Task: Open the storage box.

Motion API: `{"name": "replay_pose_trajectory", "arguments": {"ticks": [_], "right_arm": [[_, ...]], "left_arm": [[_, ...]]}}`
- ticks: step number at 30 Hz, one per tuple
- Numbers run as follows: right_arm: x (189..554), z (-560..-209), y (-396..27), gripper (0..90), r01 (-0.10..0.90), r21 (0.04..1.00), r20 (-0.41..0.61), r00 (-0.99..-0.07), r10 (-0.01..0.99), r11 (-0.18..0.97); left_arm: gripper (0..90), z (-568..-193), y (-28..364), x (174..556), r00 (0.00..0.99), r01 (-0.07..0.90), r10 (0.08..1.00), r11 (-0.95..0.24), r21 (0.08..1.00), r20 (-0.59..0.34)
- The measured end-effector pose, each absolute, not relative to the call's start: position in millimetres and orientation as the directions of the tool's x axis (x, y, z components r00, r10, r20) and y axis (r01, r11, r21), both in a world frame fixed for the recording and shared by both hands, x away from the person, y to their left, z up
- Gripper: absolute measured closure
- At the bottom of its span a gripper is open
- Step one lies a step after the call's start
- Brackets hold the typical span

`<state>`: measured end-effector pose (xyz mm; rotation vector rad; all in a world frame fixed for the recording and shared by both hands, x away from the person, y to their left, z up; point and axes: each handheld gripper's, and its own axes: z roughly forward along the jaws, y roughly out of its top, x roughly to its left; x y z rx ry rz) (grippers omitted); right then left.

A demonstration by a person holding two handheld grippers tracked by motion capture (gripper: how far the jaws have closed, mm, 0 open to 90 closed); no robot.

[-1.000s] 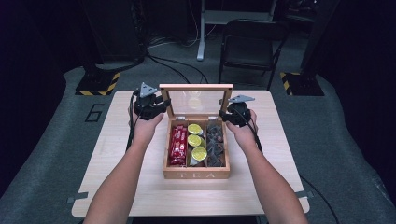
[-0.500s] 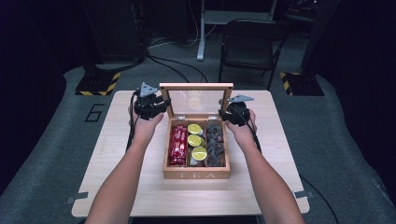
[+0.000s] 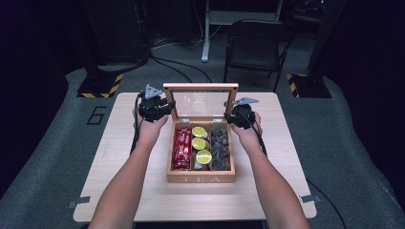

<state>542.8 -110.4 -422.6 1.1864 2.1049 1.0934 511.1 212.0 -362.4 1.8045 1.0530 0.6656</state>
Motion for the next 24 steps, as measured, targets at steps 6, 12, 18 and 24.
{"name": "replay_pose_trajectory", "arguments": {"ticks": [6,12,18,24], "right_arm": [[543.1,-423.5,-110.2,63.6,0.489,0.818,-0.021,-0.502,0.865,0.303],[543.4,-423.6,-109.6,63.9,0.490,0.819,-0.021,-0.496,0.868,0.300],[544.1,-422.7,-108.4,64.1,0.502,0.814,-0.014,-0.487,0.873,0.293],[545.2,-422.7,-109.3,64.0,0.506,0.813,-0.006,-0.489,0.872,0.289]], "left_arm": [[61.6,-364.2,210.9,512.4,0.486,0.379,0.874,-0.219,0.899,0.008],[61.4,-367.2,211.3,514.9,0.485,0.383,0.875,-0.210,0.900,-0.002],[61.3,-370.2,210.7,517.6,0.480,0.390,0.877,-0.207,0.897,-0.006],[61.6,-371.8,210.7,519.6,0.477,0.396,0.879,-0.207,0.895,-0.008]]}}
